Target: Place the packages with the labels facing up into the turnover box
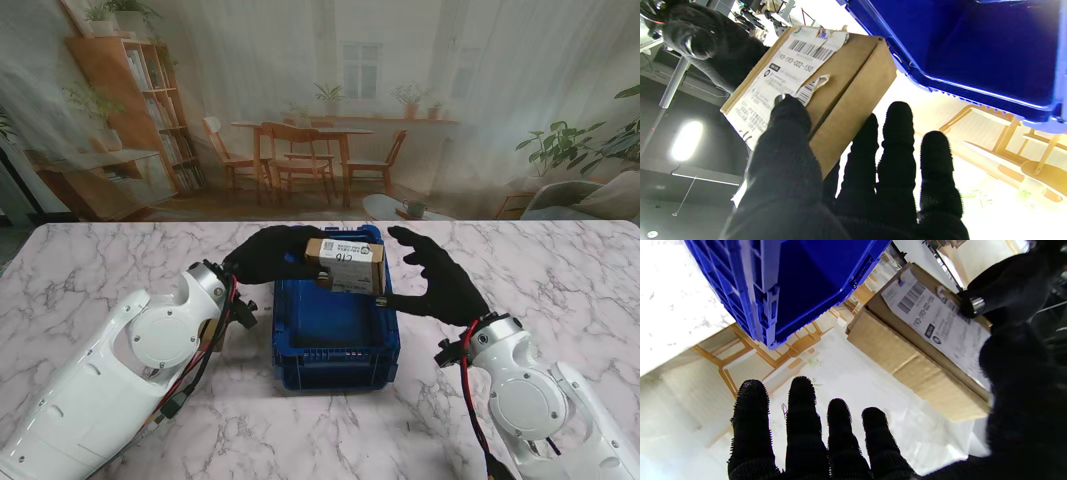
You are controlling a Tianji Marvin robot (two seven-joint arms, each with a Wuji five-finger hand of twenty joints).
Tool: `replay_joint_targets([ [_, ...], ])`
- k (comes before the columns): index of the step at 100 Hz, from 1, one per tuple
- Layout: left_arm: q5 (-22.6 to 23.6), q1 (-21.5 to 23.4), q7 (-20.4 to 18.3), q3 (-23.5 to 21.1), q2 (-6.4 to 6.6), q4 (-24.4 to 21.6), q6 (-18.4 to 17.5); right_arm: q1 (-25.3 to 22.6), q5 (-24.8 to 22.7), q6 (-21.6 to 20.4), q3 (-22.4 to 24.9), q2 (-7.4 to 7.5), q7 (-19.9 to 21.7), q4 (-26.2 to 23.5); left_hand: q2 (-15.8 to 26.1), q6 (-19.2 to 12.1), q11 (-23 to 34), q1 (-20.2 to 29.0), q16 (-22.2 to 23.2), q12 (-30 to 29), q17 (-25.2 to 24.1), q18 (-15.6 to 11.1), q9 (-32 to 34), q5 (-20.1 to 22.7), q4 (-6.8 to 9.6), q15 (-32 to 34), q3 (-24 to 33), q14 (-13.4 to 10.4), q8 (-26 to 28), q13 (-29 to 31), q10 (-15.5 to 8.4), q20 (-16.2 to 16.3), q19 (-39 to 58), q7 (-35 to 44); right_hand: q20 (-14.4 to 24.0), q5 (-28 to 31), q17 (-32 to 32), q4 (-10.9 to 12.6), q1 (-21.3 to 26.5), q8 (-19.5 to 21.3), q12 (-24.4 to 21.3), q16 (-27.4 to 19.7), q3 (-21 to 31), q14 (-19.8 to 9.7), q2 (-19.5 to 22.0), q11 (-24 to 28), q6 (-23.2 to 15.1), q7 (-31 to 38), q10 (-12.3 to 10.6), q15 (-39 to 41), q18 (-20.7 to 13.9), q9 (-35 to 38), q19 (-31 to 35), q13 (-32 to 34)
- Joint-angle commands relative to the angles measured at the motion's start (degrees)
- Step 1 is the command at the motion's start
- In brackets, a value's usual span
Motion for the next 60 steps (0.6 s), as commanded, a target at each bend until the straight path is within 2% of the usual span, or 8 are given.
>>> replay_joint_targets([
  [1,-0.9,-0.5,-1.1,0.5,-0.15,-0.1,-0.1,1.0,-0.4,3.1,-0.9,-0.58,-0.4,0.0,3.5,-5.8,3.1,5.1,-0.4,1.3,-1.0,0.3,3.4,4.4,2.92,-0.7,6.2,-0.3,1.9,-0.7,-6.0,-0.7,-0.8,8.6,0.9,0.9,0.5,0.7,0.0,0.5,0.9,-0.8,-1.6,-1.7,-1.7,1.4,2.2,0.5,-0.1,-2.8,-1.8,-0.2,0.1,1.6],
  [7,-1.0,-0.7,-0.9,0.9,-0.22,0.2,-0.1,1.7,0.1,4.0,-1.6,-0.58,-0.1,0.4,3.4,-5.9,3.0,5.1,-0.4,1.3,-1.0,0.2,3.4,4.4,2.89,-0.7,6.1,-0.4,2.0,-0.7,-6.0,-0.7,-0.8,8.5,0.9,2.6,0.7,0.7,0.3,2.4,1.4,-0.6,-1.7,-1.9,-1.7,2.5,2.2,2.6,0.2,-2.2,-1.9,0.4,0.7,2.1],
  [22,-1.4,-1.3,-0.3,1.8,-0.48,1.1,0.1,3.1,0.7,4.4,-3.2,-0.6,0.2,1.5,3.4,-5.8,2.8,5.1,-0.4,1.5,-1.0,0.2,3.5,4.3,2.89,-0.7,6.2,-0.4,2.0,-0.8,-6.1,-0.7,-0.8,8.5,0.8,4.5,1.2,0.5,-0.1,12.3,2.8,0.4,-2.2,-1.9,-1.4,6.1,-0.9,11.8,-0.2,0.5,-1.8,1.8,2.9,3.1],
  [30,-1.8,-1.6,-0.1,2.2,-0.59,1.6,0.2,3.6,2.1,4.7,-4.0,-0.68,0.4,1.7,3.4,-5.9,2.7,5.1,-0.4,1.5,-1.1,0.2,3.5,4.4,2.89,-0.7,6.3,-0.3,2.0,-0.8,-6.0,-0.7,-0.9,8.5,1.3,5.0,2.8,0.5,0.6,14.0,3.6,1.3,-2.0,-2.3,-1.6,8.1,-1.6,13.8,-0.8,2.5,-1.2,4.2,4.8,5.2],
  [40,-2.0,-1.9,0.1,2.6,-0.72,2.0,0.4,4.5,2.5,5.0,-5.0,-0.73,0.4,2.3,3.4,-5.9,2.6,5.0,-0.4,1.6,-1.1,0.3,3.6,4.4,2.86,-0.7,6.3,-0.3,2.1,-0.8,-6.1,-0.6,-0.9,8.5,1.7,6.9,5.8,0.6,3.0,16.1,6.7,3.8,-1.7,-3.2,-1.6,14.3,-2.8,17.8,-2.3,7.4,-0.7,10.5,8.7,10.2],
  [47,-2.0,-2.0,0.2,2.7,-0.75,2.1,0.4,5.1,3.5,4.2,-5.3,-0.33,2.7,2.8,3.4,-5.9,2.6,5.0,-0.4,1.6,-1.1,0.2,3.6,4.4,2.81,-0.7,6.2,-0.4,2.1,-0.9,-6.2,-0.6,-0.9,8.4,1.5,7.9,6.9,-0.2,3.6,16.6,8.8,4.8,-1.8,-3.5,-0.9,17.4,-3.6,19.9,-3.0,9.3,0.1,13.5,10.1,12.4],
  [52,-2.1,-2.0,0.1,2.8,-0.74,2.2,0.4,5.5,3.6,4.3,-5.8,-0.19,3.4,3.0,3.4,-5.9,2.5,4.9,-0.4,1.6,-1.1,0.3,3.6,4.4,2.78,-0.7,6.2,-0.4,2.0,-0.9,-6.2,-0.6,-0.9,8.4,1.3,9.6,7.8,-0.5,4.8,17.5,11.0,5.8,-0.4,-3.6,-0.6,19.6,-4.8,22.7,-3.7,11.1,0.6,16.2,11.2,14.0],
  [60,-2.0,-2.2,0.1,2.9,-0.74,2.4,0.1,6.3,3.7,4.1,-6.6,-0.28,3.0,3.7,3.3,-5.9,2.5,5.0,-0.5,1.6,-1.1,0.3,3.6,4.4,2.76,-0.8,6.3,-0.4,2.0,-0.9,-6.2,-0.6,-1.0,8.4,0.5,13.1,9.4,-1.2,4.8,19.4,13.7,7.0,8.6,-4.3,-0.7,21.6,-8.1,28.1,-5.5,13.3,1.0,22.0,12.6,17.9],
])
